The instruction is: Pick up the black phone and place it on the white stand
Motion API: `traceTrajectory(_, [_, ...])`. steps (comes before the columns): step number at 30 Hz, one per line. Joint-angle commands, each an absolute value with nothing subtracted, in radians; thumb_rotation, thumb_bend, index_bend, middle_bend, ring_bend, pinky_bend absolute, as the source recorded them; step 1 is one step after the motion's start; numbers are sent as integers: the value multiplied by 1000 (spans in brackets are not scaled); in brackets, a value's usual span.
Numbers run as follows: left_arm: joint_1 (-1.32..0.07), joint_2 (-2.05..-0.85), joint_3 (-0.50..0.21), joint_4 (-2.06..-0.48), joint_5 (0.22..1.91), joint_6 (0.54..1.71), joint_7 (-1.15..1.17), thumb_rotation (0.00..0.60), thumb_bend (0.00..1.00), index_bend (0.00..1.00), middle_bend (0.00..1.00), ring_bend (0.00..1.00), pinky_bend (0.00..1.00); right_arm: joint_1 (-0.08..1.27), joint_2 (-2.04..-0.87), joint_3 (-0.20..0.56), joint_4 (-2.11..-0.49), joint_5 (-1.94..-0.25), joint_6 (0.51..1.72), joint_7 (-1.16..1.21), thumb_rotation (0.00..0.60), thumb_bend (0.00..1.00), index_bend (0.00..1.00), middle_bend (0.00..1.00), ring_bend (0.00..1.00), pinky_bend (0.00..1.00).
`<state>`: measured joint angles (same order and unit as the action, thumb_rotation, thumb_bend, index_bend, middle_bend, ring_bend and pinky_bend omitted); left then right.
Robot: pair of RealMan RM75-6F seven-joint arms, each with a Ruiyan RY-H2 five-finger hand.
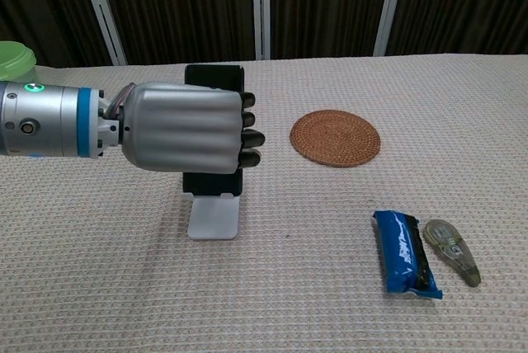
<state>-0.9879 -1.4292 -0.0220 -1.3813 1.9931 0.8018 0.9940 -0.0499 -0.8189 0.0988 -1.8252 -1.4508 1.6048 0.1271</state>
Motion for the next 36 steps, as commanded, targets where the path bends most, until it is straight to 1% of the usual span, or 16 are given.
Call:
traceTrajectory(1, [-991,-1430,-15,-1379,1997,795,1000,600,85,620,383,466,429,-51,-818,99,-1824,-1451,1607,132,600,0,0,0,0,0])
traceTrajectory(2, [-991,-1429,-12,-1379,1998,794,1001,600,84,604,370,454,420,-51,-817,100,-1823,-1451,1607,133,600,0,0,0,0,0])
traceTrajectory(3, [-992,-1427,-11,-1380,1998,793,1002,600,83,568,339,424,402,-51,-817,99,-1823,-1452,1607,134,600,0,0,0,0,0])
traceTrajectory(5, [-992,-1425,-9,-1380,1998,791,1004,600,74,473,258,337,359,-51,-816,99,-1823,-1453,1607,136,600,0,0,0,0,0])
traceTrajectory(7, [-993,-1421,-5,-1380,1999,788,1008,600,44,330,131,209,299,-52,-816,99,-1822,-1454,1608,137,600,0,0,0,0,0])
traceTrajectory(8, [-994,-1418,-4,-1383,2000,788,1010,600,38,295,99,180,286,-52,-816,99,-1822,-1455,1608,138,600,0,0,0,0,0])
traceTrajectory(9, [-993,-1417,-5,-1384,1999,790,1011,600,27,232,47,126,262,-52,-816,99,-1822,-1456,1608,138,600,0,0,0,0,0])
traceTrajectory(11, [-989,-1415,-9,-1386,1996,799,1015,600,20,159,6,61,229,-53,-815,98,-1823,-1457,1608,138,600,0,0,0,0,0])
traceTrajectory(14, [-983,-1410,-16,-1391,1990,810,1024,600,7,68,0,3,165,-53,-815,98,-1823,-1459,1610,138,600,0,0,0,0,0])
traceTrajectory(16, [-976,-1400,-23,-1400,1985,822,1034,600,1,36,0,0,138,-54,-814,97,-1824,-1463,1612,139,600,0,0,0,0,0])
traceTrajectory(19, [-953,-1371,-39,-1432,1966,867,1030,600,0,30,0,0,127,-57,-812,94,-1824,-1472,1616,143,600,0,0,0,0,0])
traceTrajectory(23, [-899,-1323,-69,-1480,1918,962,998,600,0,29,0,0,113,-61,-809,89,-1826,-1489,1625,149,600,0,0,0,0,0])
traceTrajectory(26, [-818,-1287,-96,-1533,1839,1075,939,600,0,24,0,0,83,-65,-806,85,-1829,-1506,1636,158,600,0,0,0,0,0])
traceTrajectory(30, [-657,-1242,-117,-1660,1659,1234,849,600,0,8,0,0,26,-68,-802,82,-1829,-1526,1646,174,600,0,0,0,0,0])
traceTrajectory(32, [-576,-1215,-110,-1730,1584,1306,810,600,0,0,0,0,4,-67,-802,81,-1827,-1530,1646,176,600,0,0,0,0,0])
traceTrajectory(36, [-429,-1169,-74,-1836,1480,1434,729,600,0,0,0,0,0,-62,-806,81,-1824,-1534,1641,169,600,0,0,0,0,0])
